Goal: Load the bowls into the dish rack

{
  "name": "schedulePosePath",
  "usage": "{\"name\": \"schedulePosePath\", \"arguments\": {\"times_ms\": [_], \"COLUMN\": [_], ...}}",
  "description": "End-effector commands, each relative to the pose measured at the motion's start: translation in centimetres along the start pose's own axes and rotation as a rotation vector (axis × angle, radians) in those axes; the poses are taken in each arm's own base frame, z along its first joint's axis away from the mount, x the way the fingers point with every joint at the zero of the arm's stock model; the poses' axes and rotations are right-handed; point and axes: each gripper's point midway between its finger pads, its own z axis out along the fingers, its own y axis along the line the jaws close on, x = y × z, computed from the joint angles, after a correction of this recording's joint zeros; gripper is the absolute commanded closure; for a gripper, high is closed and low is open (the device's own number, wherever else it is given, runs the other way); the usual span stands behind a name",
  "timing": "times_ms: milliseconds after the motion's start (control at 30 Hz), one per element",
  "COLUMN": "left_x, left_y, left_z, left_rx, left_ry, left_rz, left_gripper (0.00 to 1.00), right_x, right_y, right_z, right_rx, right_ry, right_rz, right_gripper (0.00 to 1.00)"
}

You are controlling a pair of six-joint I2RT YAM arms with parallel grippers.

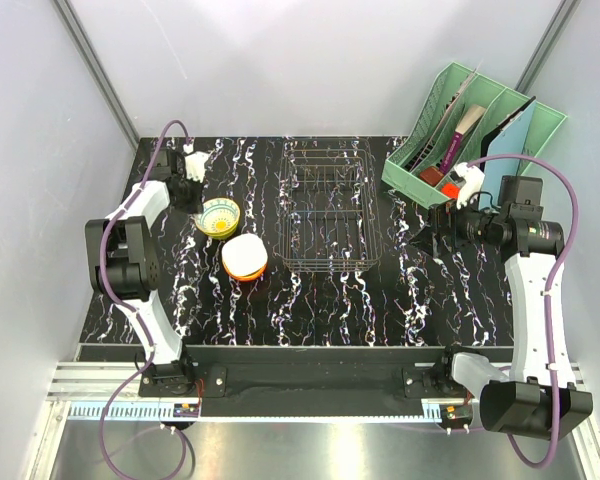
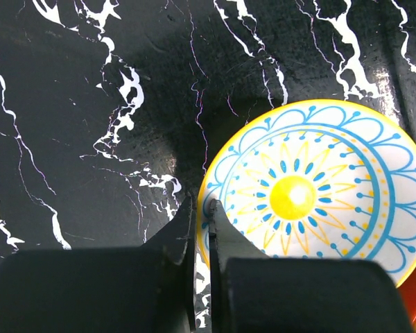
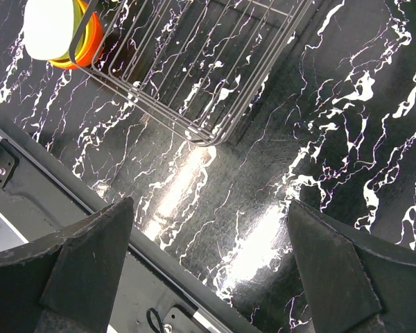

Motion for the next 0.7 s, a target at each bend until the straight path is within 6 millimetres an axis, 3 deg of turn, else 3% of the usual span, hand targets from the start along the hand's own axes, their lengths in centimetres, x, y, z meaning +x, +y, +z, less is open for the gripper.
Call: {"name": "schedulePosePath", "arguments": {"times_ms": [0,167,367,667], "left_x": [-0.7,-2.7,-6.5,-8.1], "left_y": [-0.2,-0.8,-2.5,-2.5], "left_z": [-0.1,-1.6,-5.0,-6.6], "left_rx": [0.019,0.046,0.124,0.121], "left_ry": [-0.01,-0.056,-0.14,-0.162], "left_rz": [0.006,0.008,0.008,0.022], "left_gripper": [1.0,1.0,1.0,1.0], "right_x": [-1.3,-1.9,-3.7,-4.9], "right_y": [0.2,0.2,1.4,2.8], "right_z": [-0.3,-0.2,0.3,1.8], "right_rx": [0.014,0.012,-0.034,-0.093], "right_ry": [-0.041,-0.026,-0.022,0.014], "right_rz": [-0.044,-0.062,-0.086,-0.124], "right_gripper": [0.0,0.0,0.0,0.0]}}
